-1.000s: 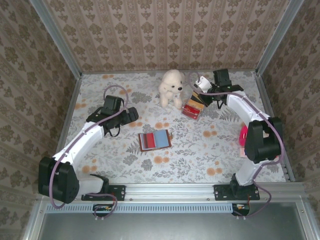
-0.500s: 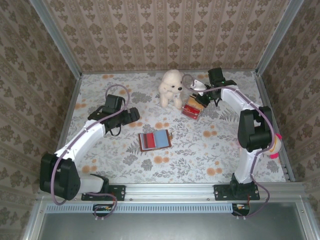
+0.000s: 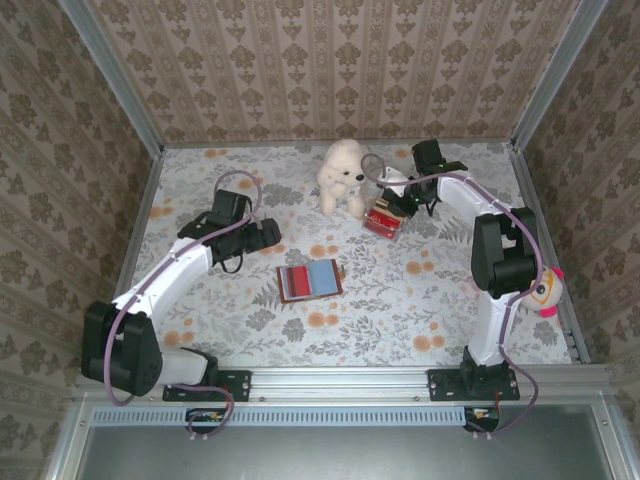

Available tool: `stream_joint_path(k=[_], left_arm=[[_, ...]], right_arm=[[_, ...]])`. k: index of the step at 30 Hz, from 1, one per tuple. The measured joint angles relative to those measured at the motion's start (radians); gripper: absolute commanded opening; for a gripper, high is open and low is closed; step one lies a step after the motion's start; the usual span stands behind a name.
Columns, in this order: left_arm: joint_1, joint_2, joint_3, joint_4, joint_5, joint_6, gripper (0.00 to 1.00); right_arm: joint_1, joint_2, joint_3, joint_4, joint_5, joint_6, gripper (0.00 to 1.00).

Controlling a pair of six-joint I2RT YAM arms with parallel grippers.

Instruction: Take the credit cards out of the card holder

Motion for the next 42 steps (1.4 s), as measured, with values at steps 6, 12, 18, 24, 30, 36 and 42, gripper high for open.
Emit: stream_joint_path(k=[6,12,18,24,30,36,42], left_arm=[[0.000,0.000,0.000,0.000,0.010,0.003,1.00],[0.000,0.000,0.000,0.000,0.025,0.002,1.00],[-0.010,-0.014,-0.021,0.008,0.053,-0.014,0.98],[-0.060,-0.034,-0.071,0.014,0.076,-0.048,0.87],[-0.143,-0.037,-0.132,0.055,0.085,-0.120,0.70],[-0.169,-0.064,-0.222,0.114,0.093,-0.197,0.63],[-0.204,-0.051,-0.265,0.216,0.122,-0.265,0.48]], right_arm=[[0.003,-0.018,-0.008,0.027,0.009,0.019,0.24],[0.010,-0.168,-0.095,0.113,0.051,0.157,0.30],[0.049,-0.355,-0.181,0.174,0.134,0.459,0.33],[0.143,-0.476,-0.276,0.175,0.204,0.802,0.32],[0.267,-0.497,-0.383,0.179,0.205,1.127,0.31],[0.438,-0.461,-0.419,0.235,0.119,1.328,0.41],[0.529,-0.347,-0.428,0.345,0.066,1.482,0.40]])
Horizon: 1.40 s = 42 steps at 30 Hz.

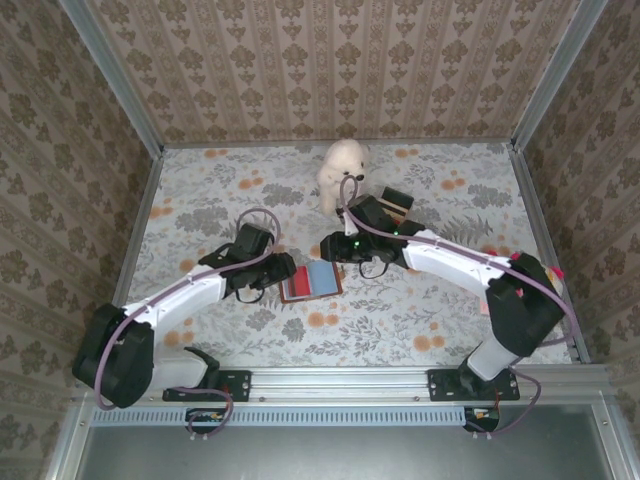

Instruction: Take the credit cards out of the card holder

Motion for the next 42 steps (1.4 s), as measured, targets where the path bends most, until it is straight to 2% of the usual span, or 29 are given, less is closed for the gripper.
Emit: stream_joint_path(k=[6,10,25,42], left_arm=[[-0.026,0.085,0.000,0.066,0.008,-0.033,0.31],[-0.026,0.123,0.000,0.080,0.013,-0.048,0.23],[0.002,0.128,-0.028,0.097,0.020,-0.059,0.15],[0.016,0.184,-0.029,0.113,0.041,-0.063,0.14]], right_arm=[[0.050,0.159,0.028,0.042,-0.029,0.091,0.39],[0.065,0.212,0.059,0.053,-0.047,0.125,0.33],[0.065,0.305,0.122,0.027,-0.074,0.137,0.28],[0.065,0.349,0.133,0.031,-0.141,0.119,0.24]])
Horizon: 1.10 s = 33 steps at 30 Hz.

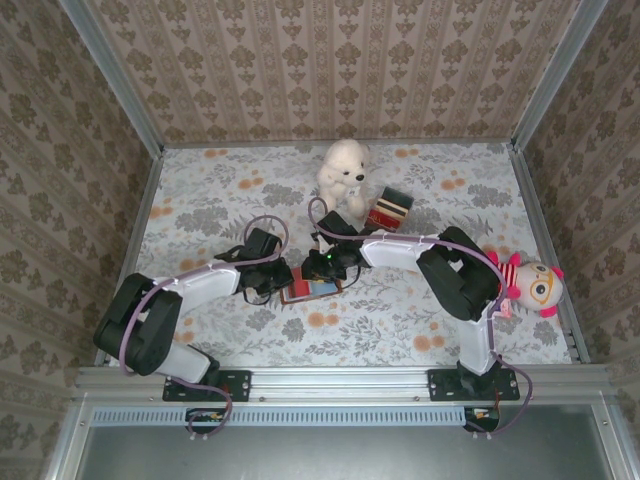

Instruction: Take the credit cards out of the card holder

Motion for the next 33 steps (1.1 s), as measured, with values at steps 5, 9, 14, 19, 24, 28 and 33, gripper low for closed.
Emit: stream_joint_path(k=[5,9,14,19,24,28,33], left_arm=[[0.005,0.002,0.000,0.003,0.001,0.001,0.14],[0.007,0.002,0.000,0.002,0.001,0.001,0.14],[0.012,0.002,0.000,0.002,0.000,0.002,0.14],[0.018,0.002,0.000,0.003,0.002,0.005,0.14],[0.018,0.002,0.000,0.003,0.003,0.005,0.14],[0.018,0.002,0.000,0.003,0.003,0.005,0.14],[0.018,0.002,0.000,0.004,0.004,0.008,0.20]], right_arm=[[0.000,0.012,0.000,0.003,-0.003,-0.004,0.24],[-0.002,0.018,0.000,0.004,-0.003,-0.008,0.24],[-0.008,0.025,0.000,0.018,-0.018,-0.011,0.22],[-0.011,0.035,-0.002,0.048,-0.048,-0.011,0.20],[-0.014,0.045,-0.003,0.067,-0.060,-0.011,0.20],[-0.013,0.045,-0.004,0.069,-0.060,-0.011,0.15],[-0.017,0.048,-0.008,0.074,-0.063,-0.012,0.06]])
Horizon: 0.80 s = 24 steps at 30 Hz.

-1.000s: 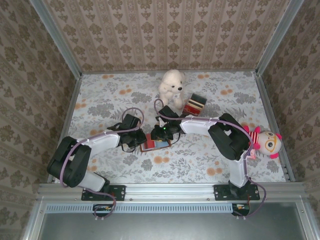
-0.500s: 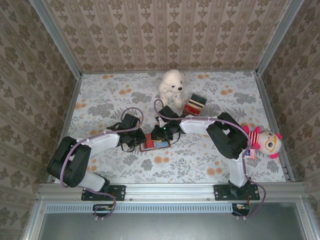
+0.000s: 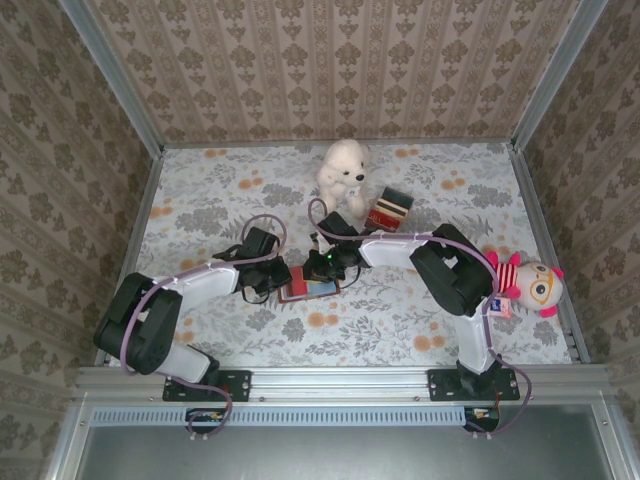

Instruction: Take the credit cards out of the card holder

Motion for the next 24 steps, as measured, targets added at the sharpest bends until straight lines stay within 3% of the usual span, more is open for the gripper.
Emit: stream_joint_path(k=[4,8,18,24], left_arm=[[0.000,-0.002,0.001,0.010,0.014,0.018,0.31],[0.000,-0.014,0.006,-0.013,0.018,0.035,0.34],[0.000,-0.008,0.009,-0.039,0.026,0.061,0.22],[0.000,-0.002,0.015,-0.046,0.026,0.065,0.18]], right_arm=[[-0.005,-0.001,-0.006,0.010,-0.005,0.001,0.03],[-0.010,-0.011,-0.021,0.017,-0.004,-0.002,0.03],[-0.016,-0.038,-0.035,-0.008,0.020,-0.015,0.04],[-0.016,-0.038,-0.037,-0.007,0.026,-0.016,0.16]])
